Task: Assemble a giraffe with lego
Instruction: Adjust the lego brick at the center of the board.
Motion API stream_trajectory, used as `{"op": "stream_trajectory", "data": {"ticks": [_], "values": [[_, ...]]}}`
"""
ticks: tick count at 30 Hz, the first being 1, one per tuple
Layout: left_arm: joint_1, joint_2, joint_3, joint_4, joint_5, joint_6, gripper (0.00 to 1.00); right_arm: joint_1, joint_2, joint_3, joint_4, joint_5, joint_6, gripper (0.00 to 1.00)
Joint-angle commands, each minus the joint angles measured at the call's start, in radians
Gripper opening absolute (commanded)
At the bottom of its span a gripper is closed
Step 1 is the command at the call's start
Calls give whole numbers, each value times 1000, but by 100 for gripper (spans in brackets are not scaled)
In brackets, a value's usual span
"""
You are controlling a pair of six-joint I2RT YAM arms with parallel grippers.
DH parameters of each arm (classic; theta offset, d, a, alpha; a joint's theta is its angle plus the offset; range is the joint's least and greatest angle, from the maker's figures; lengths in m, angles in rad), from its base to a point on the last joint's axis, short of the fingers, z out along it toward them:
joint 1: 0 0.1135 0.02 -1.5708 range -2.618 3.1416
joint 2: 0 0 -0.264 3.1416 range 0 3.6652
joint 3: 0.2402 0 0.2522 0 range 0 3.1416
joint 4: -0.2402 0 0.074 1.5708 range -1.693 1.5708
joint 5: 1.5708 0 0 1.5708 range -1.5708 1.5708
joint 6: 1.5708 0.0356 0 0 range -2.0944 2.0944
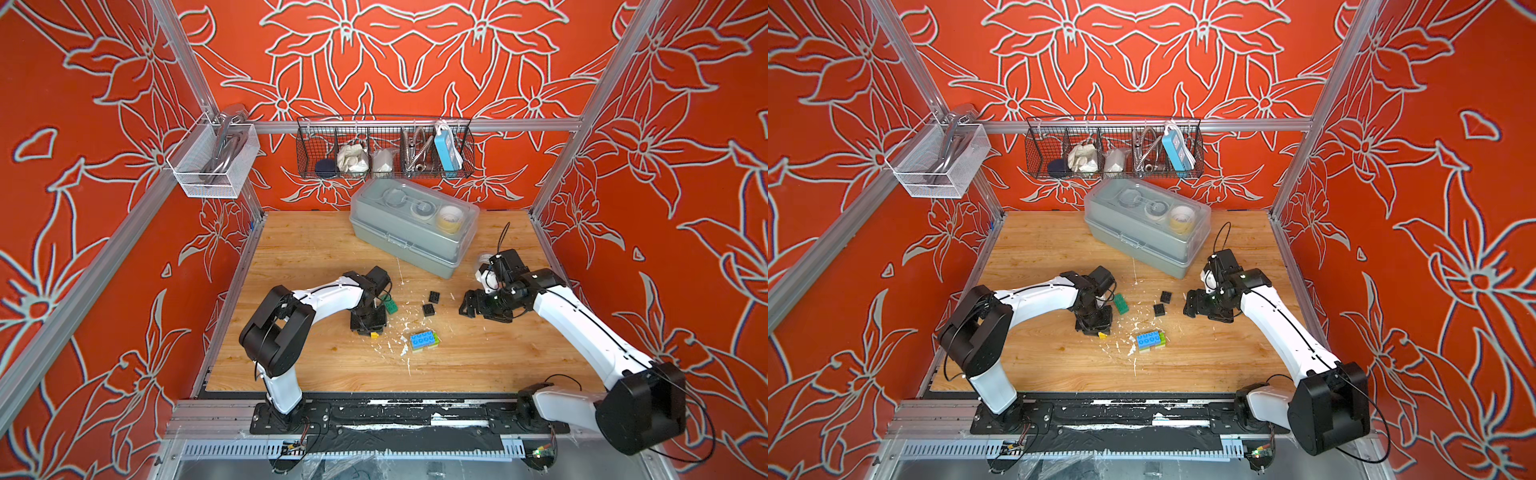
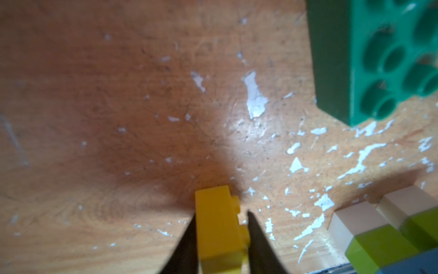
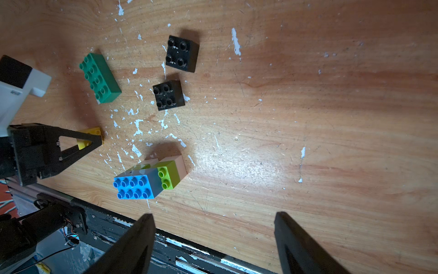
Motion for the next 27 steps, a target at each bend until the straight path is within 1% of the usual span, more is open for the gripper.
{"op": "stream_trajectory", "data": {"ticks": [1, 6, 9, 12, 14, 15, 18, 20, 22, 24, 27], "values": [[20, -53, -38, 37, 56, -23, 0, -5, 8, 11, -6, -6, -3, 83], [35, -83, -72, 67, 82, -32, 0, -5, 18, 17, -11, -8, -3, 82], [41, -129, -111, 151, 134, -49, 0, -4, 22, 25, -17, -5, -5, 81], [49, -198, -190, 374, 265, -94, 0, -4, 22, 30, -22, 0, -3, 81], [54, -211, -243, 560, 395, -148, 0, -3, 21, 30, -23, 4, -3, 81], [56, -205, -257, 607, 421, -166, 0, -2, 22, 33, -24, 5, -3, 81], [66, -142, -274, 678, 476, -190, 0, -1, 25, 37, -25, 5, 0, 81], [79, -101, -316, 799, 531, -242, 0, -1, 23, 38, -28, 7, -1, 81], [88, -63, -339, 883, 571, -277, 0, 1, 22, 38, -33, 10, -2, 81], [91, -31, -338, 896, 586, -275, 0, 1, 24, 40, -33, 12, -3, 81], [91, -14, -316, 827, 566, -229, 0, 1, 27, 39, -32, 13, -3, 81]]}}
